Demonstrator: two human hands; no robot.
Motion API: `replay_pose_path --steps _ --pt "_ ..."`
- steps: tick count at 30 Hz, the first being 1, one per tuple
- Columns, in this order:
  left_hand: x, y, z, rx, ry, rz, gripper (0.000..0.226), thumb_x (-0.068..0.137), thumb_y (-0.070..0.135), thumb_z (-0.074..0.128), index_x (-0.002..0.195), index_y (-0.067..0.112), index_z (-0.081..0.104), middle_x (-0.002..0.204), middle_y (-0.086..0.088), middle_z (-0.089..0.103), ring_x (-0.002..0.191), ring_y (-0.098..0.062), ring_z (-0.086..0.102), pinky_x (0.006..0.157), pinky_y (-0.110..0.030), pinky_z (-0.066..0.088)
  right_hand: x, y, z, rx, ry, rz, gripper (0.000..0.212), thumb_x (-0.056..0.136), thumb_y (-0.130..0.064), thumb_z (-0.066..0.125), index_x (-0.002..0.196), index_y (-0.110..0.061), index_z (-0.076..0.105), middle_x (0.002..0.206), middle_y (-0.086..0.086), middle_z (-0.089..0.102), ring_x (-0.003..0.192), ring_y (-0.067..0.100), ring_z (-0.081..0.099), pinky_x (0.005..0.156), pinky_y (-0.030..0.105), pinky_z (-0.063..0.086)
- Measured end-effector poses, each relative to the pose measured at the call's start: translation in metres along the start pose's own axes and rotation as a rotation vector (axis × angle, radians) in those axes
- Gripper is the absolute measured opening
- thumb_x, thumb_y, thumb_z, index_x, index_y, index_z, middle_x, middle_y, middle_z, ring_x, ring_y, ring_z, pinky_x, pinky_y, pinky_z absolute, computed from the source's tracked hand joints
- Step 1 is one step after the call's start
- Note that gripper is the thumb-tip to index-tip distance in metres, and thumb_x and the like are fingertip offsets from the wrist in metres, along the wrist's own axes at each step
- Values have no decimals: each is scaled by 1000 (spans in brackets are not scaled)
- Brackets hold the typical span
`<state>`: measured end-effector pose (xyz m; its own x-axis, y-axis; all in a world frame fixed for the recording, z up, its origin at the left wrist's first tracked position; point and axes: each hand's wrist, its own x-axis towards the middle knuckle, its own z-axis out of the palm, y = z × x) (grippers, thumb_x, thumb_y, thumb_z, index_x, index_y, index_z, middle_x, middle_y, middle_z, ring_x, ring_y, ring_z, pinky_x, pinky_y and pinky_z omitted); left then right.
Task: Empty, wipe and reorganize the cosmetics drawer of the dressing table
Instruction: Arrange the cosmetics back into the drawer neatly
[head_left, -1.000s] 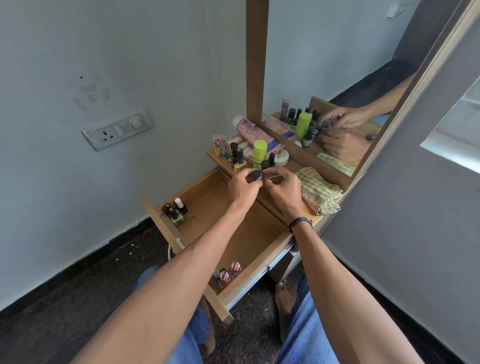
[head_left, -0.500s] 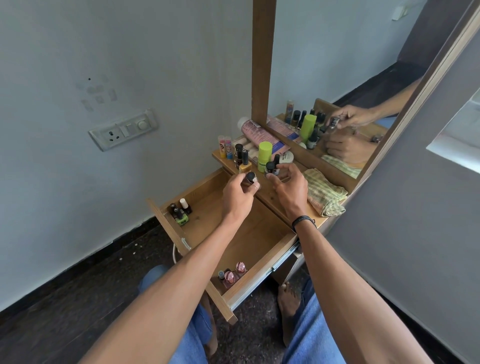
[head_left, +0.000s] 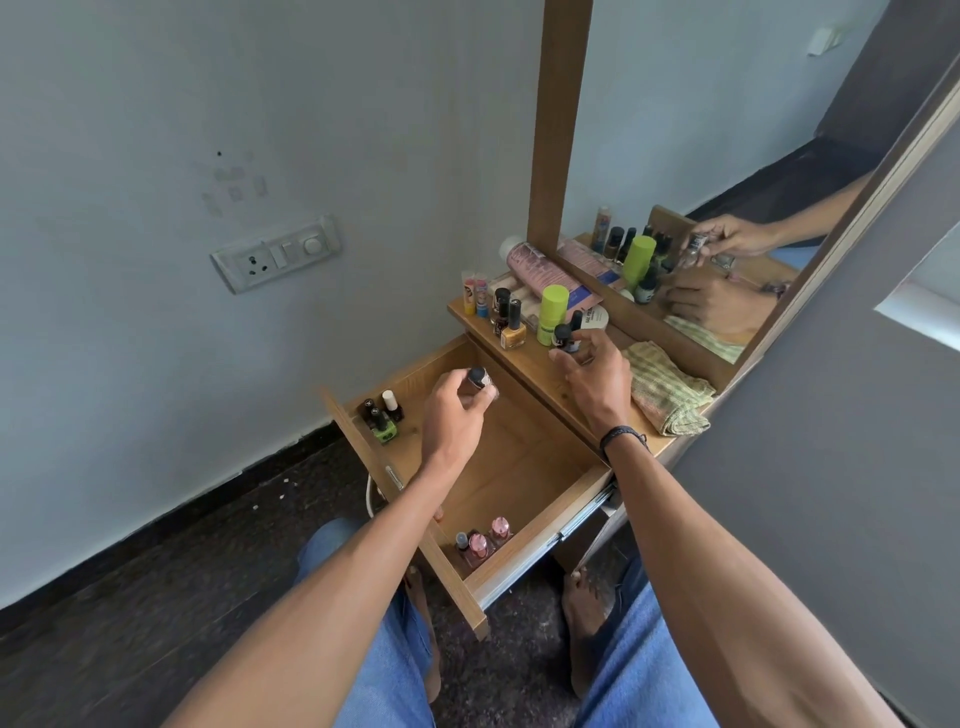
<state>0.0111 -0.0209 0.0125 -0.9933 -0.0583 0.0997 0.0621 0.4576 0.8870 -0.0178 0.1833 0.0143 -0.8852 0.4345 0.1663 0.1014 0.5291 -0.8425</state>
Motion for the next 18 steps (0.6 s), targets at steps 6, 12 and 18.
replay_pose_path --steps 6,12,18 --pt "-1 -11 -18 95 8 -58 21 92 34 70 109 21 66 101 4 71 86 -7 66 64 -21 49 0 1 1 -22 1 -21 25 85 -42 78 103 -35 62 81 -18 61 79 9 63 66 28 49" --pt "-3 -24 -33 143 5 -83 20 90 31 73 105 19 68 95 8 70 81 -6 65 63 -22 47 2 3 2 -69 -7 -56 41 86 -49 77 119 -32 60 86 -8 65 81 16 65 71 33 52" --pt "-4 -28 -38 148 -15 -87 17 87 29 76 101 21 70 93 8 71 79 -3 64 68 -25 51 0 1 1 -97 -18 -52 35 88 -48 74 117 -32 64 88 -10 63 82 13 63 71 29 47"
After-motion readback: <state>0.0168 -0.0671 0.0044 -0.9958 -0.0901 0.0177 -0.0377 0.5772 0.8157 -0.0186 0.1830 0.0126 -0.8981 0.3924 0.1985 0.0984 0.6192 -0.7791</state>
